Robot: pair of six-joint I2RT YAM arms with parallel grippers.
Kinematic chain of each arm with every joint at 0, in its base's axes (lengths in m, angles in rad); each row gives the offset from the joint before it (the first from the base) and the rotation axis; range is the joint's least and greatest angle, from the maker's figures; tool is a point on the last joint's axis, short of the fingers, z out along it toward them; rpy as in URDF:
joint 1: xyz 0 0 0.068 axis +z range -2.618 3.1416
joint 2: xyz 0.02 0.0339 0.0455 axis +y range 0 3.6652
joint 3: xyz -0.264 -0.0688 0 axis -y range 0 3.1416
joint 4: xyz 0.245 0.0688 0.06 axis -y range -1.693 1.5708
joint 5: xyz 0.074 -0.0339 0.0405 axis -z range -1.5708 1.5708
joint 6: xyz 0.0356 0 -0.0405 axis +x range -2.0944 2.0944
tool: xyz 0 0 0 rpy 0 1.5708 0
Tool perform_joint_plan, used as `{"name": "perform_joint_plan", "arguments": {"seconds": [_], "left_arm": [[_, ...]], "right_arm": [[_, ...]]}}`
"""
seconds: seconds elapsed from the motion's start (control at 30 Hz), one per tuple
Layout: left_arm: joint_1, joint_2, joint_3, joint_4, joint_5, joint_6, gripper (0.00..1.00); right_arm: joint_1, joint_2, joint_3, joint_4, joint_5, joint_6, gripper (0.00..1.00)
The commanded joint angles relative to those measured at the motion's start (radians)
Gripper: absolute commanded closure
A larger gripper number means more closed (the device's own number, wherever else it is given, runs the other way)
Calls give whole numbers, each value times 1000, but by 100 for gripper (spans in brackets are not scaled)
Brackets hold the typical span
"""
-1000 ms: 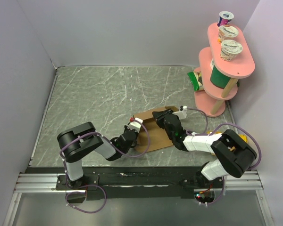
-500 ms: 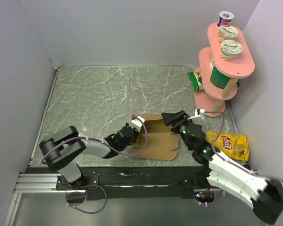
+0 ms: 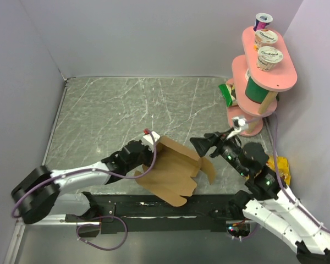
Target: Fold the paper box
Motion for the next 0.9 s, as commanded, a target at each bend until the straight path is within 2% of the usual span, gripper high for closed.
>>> {"name": "perform_joint_plan", "arguments": {"seconds": [0.0, 0.13, 0.3, 0.43, 0.6, 0.87], "left_arm": [[1, -157, 4, -134, 117, -20, 89], [0, -272, -36, -142, 123, -26, 89], [0, -246, -31, -142, 128, -21, 89], [0, -232, -14, -148, 146, -6, 89], [0, -217, -17, -139, 138, -8, 89], [1, -188, -17, -117, 138, 5, 89]], "right_arm": [[-23, 190, 194, -187, -153, -207, 8], [-55, 304, 239, -181, -405, -288, 13], [-57, 425, 223, -81, -590, -296, 15], [-58, 499, 212, -27, -670, -282, 17], [-55, 555, 175, 0, -701, -274, 23], [-52, 604, 98, 46, -641, -280, 29]]}}
